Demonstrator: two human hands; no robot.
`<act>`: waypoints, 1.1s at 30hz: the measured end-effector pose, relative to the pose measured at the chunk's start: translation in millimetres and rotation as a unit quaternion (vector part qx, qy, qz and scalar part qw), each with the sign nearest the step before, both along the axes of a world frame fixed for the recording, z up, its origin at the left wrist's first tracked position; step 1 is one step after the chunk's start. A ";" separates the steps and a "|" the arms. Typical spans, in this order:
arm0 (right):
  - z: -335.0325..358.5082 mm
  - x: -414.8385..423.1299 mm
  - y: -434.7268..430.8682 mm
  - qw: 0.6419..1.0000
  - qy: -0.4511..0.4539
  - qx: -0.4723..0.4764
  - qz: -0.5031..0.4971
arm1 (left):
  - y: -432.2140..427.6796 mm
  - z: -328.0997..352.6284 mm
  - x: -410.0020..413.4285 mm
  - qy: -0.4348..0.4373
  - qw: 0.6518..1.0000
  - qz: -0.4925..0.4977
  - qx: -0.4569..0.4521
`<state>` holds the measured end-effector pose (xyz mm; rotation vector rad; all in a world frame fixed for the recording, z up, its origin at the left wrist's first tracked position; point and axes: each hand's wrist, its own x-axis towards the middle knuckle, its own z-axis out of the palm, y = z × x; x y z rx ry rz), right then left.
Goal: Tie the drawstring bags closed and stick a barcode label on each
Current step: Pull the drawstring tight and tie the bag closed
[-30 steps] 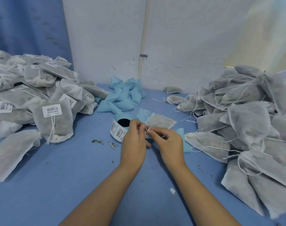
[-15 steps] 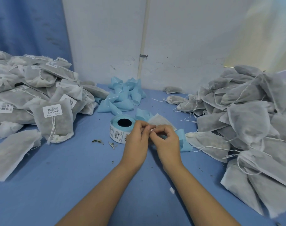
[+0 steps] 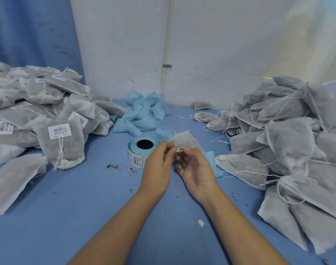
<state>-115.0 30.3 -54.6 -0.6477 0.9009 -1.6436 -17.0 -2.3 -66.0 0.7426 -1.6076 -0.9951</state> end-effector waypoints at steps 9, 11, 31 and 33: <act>-0.8 -5.7 -0.6 0.993 -0.120 -0.001 -0.006 | 0.2 1.3 2.2 -0.016 0.999 0.028 -0.001; -1.0 -6.5 -0.8 0.991 -0.133 -0.003 -0.009 | 0.1 1.4 2.4 -0.018 0.999 0.031 0.001; 15.8 -3.9 4.8 0.970 -0.199 -0.105 0.094 | -8.4 19.4 8.9 -0.208 0.945 0.095 -0.234; 17.1 -3.7 4.8 0.971 -0.191 -0.109 0.092 | -13.6 22.4 12.0 -0.169 0.957 0.103 -0.214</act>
